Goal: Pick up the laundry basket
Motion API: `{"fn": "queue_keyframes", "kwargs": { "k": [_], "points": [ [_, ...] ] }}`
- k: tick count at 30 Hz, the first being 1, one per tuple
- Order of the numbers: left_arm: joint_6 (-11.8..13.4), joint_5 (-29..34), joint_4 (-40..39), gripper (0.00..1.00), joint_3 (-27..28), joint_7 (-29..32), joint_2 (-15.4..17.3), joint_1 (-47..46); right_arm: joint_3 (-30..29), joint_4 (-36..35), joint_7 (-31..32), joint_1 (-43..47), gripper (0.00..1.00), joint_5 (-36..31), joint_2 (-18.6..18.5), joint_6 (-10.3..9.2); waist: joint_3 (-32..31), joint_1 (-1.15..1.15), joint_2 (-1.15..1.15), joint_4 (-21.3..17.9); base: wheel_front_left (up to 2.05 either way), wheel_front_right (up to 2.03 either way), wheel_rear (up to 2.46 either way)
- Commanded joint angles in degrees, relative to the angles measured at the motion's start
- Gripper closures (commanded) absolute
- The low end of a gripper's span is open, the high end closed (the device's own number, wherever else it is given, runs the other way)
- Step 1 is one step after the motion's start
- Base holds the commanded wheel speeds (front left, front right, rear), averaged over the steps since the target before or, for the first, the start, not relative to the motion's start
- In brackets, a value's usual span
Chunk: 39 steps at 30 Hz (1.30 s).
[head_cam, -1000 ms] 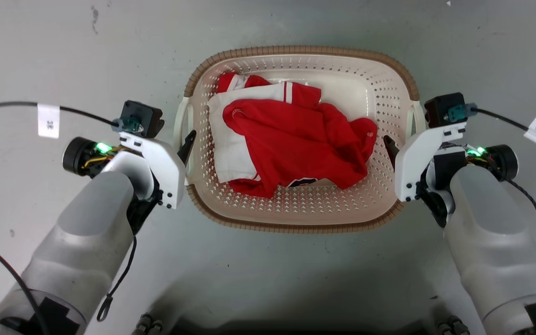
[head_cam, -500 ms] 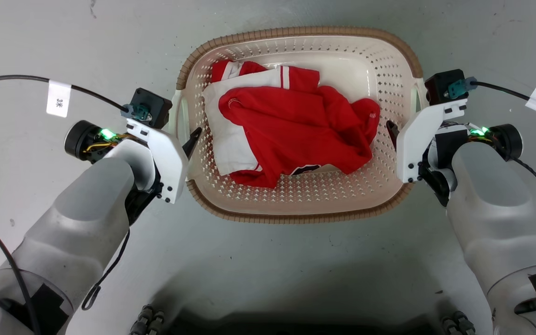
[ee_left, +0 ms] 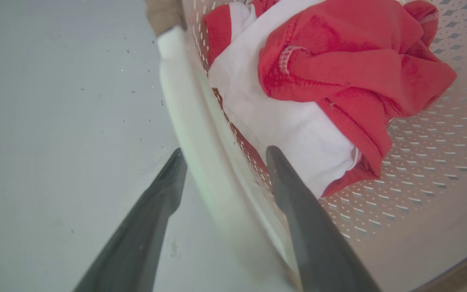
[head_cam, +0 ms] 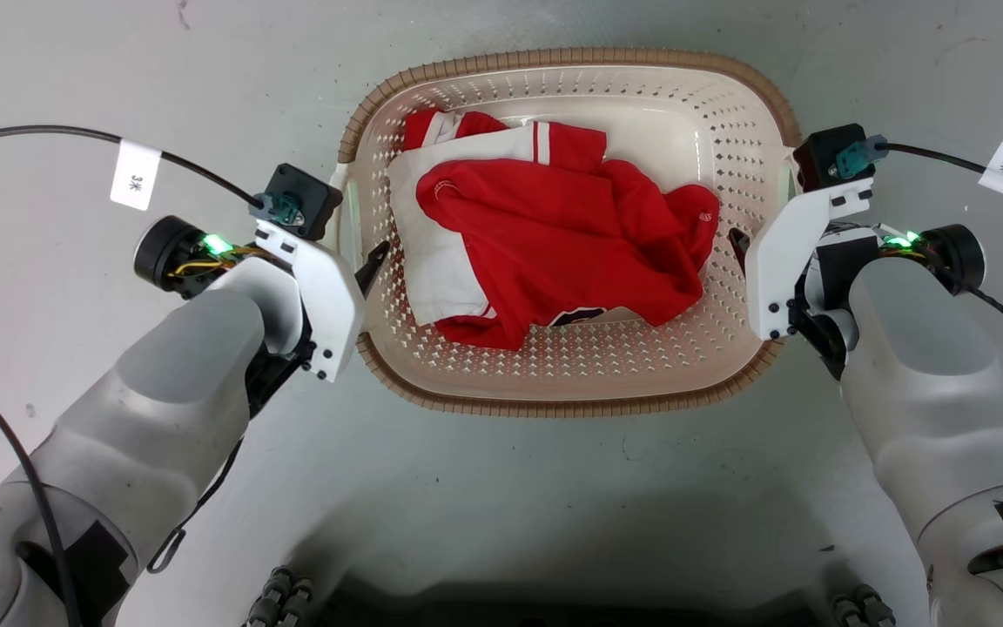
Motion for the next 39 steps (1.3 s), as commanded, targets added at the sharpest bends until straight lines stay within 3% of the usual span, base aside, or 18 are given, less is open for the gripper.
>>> {"fn": "queue_keyframes", "kwargs": {
  "k": [1, 2, 3, 12, 20, 27, 39],
  "points": [
    [0.1, -0.5, -0.2, 0.0, -0.5, 0.0, 0.0, -0.7, 0.2, 0.8, 0.2, -0.1, 0.0, -0.2, 0.3, -0.06, 0.1, 0.0, 0.0, 0.1, 0.0, 0.0, 0.0],
    [0.1, -1.0, -0.4, 0.55, -1.0, 0.1, -0.1, -0.7, 0.4, 1.0, 0.4, 0.0, 0.17, 0.2, 0.3, -0.06, 0.1, 0.0, 0.0, 0.2, 0.0, 0.0, 0.0],
    [0.1, -1.3, -0.8, 1.0, -1.4, -0.1, -0.1, -0.8, 0.7, 1.1, 0.5, 0.1, 1.0, 0.5, 0.4, -0.06, 0.1, 0.0, 0.0, 0.3, 0.0, 0.0, 0.0],
    [0.1, -3.1, -2.6, 1.0, -3.2, -0.7, 1.3, 0.0, 1.7, 1.6, 0.7, 1.5, 1.0, 0.8, 0.0, -0.04, -1.1, 0.0, 0.0, 0.1, 0.0, 0.0, 0.0],
    [0.0, -3.9, -6.9, 1.0, -3.5, 3.7, 3.2, 3.3, 2.6, 2.6, 3.9, 2.8, 1.0, 2.9, -0.2, -0.04, -6.6, 0.0, 0.0, -1.1, 0.0, 0.0, 0.0],
    [0.0, -3.5, -12.4, 1.0, -3.6, 11.7, 7.4, 7.6, 6.4, 3.2, 11.8, 4.2, 1.0, 8.5, -0.3, -0.05, -15.3, 0.0, 0.0, -2.9, 0.0, 0.0, 0.0],
    [0.0, -11.0, -23.2, 1.0, -3.6, 25.2, 13.4, 12.8, 13.4, 3.7, 28.9, 7.8, 1.0, 17.5, -0.6, -0.05, -32.5, 0.0, 0.0, -5.0, 0.0, 0.0, 0.0]
  ]
}}
